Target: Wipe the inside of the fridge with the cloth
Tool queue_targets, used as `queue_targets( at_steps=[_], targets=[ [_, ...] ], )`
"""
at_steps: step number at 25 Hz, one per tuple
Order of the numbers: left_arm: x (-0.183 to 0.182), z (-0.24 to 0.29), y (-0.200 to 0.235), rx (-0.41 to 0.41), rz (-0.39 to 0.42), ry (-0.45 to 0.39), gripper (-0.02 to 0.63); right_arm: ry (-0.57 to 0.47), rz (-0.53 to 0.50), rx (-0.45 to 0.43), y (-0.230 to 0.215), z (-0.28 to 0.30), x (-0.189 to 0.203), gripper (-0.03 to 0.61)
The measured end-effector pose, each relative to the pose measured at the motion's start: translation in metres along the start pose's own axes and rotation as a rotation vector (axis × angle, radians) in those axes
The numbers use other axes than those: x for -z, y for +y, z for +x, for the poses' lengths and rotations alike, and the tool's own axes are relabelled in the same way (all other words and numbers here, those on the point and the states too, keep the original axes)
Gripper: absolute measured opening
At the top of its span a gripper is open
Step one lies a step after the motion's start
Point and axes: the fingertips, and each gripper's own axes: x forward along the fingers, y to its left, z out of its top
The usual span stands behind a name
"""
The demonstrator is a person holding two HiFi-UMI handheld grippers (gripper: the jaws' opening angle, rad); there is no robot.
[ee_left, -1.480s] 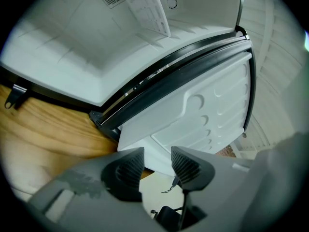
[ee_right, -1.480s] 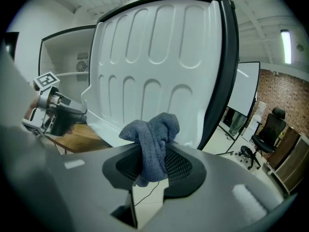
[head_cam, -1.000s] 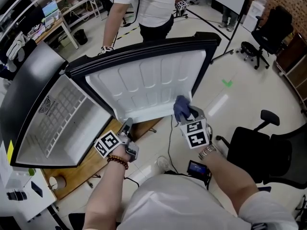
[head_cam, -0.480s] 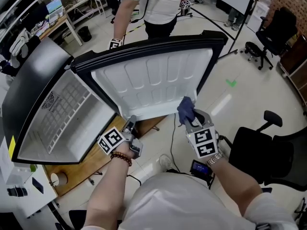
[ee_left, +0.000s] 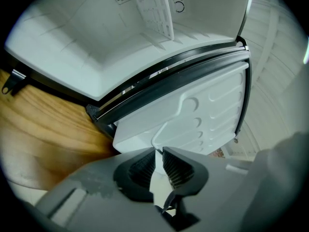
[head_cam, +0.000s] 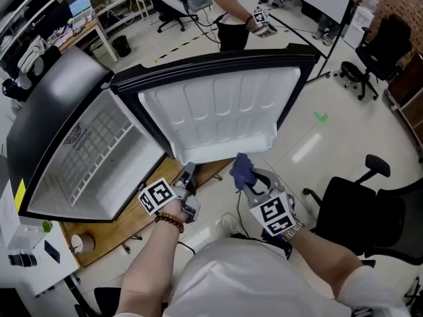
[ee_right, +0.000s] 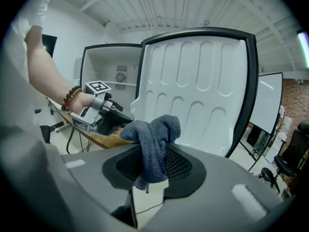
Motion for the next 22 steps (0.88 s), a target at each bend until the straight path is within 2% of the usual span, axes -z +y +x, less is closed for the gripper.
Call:
queue_targets(
  at_steps=[12,16,22],
  targets=[
    [-0.007,-0.017,-0.037,0.134,0.093,0.046,0.043,-0.051,-0.071,-0.097,0.059,0.016,-0.026,0.112],
    [-0.016,-0.015,-0.048,0.145,0.100,0.035,0.043,-0.062,-0.098,-0.108,0.068,0.026,-0.033,0.113],
    [-0.026,-0.011,-0.054,0.141,0.079,0.019,0.040,-0.065,-0.115,-0.073,0.072,0.058,-0.037,0.112]
  ],
)
